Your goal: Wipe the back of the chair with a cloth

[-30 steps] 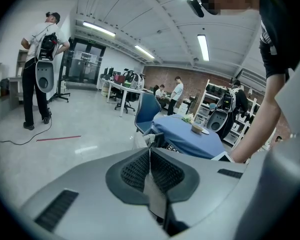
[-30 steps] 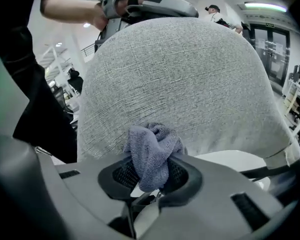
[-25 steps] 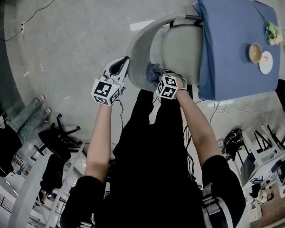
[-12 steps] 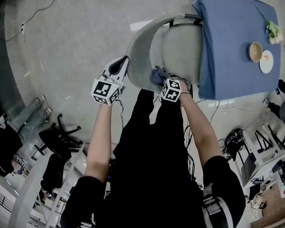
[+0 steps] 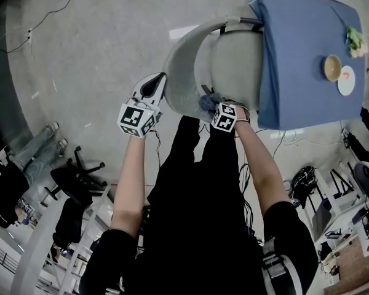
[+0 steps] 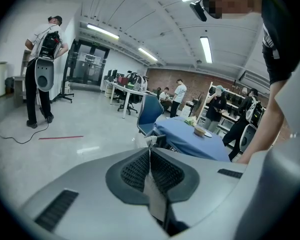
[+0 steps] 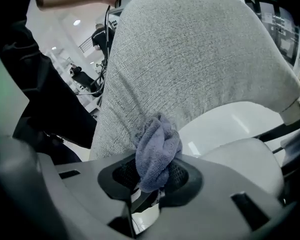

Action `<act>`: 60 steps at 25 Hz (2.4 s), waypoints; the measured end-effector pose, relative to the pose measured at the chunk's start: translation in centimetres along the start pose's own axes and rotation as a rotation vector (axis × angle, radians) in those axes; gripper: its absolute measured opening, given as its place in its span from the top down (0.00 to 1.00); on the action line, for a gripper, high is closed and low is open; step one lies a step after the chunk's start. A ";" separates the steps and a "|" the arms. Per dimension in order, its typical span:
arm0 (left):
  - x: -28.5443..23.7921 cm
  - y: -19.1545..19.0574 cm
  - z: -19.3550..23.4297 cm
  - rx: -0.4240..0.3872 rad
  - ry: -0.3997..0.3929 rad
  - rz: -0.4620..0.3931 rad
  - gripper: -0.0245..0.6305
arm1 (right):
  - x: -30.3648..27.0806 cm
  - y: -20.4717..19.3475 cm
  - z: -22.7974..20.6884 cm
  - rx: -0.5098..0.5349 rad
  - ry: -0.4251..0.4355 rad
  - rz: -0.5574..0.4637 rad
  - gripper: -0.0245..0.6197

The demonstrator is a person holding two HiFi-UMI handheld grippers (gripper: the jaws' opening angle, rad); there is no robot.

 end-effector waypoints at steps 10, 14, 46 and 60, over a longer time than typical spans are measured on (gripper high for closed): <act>-0.2 -0.2 -0.1 -0.022 0.009 -0.009 0.92 | -1.1 2.6 -2.5 -0.131 -0.038 -0.088 0.79; -0.3 -0.4 0.0 -0.033 0.012 -0.011 0.92 | -1.6 3.8 -3.6 -0.239 -0.063 -0.149 0.79; -0.5 -0.9 0.1 0.002 0.024 -0.051 0.92 | -0.3 10.1 -13.8 -0.294 -0.237 -0.302 0.78; -0.6 -1.1 0.1 0.015 0.034 -0.058 0.92 | 0.7 10.1 -18.0 -0.377 -0.295 -0.372 0.78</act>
Point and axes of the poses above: the fingertips, and each gripper's own axes: x backward along the fingers, z to its left, y out of its top, the point moved 9 cm from there along x, backward along the fingers, and after that the axes turned 8 degrees about -x, right-handed, at the moved point
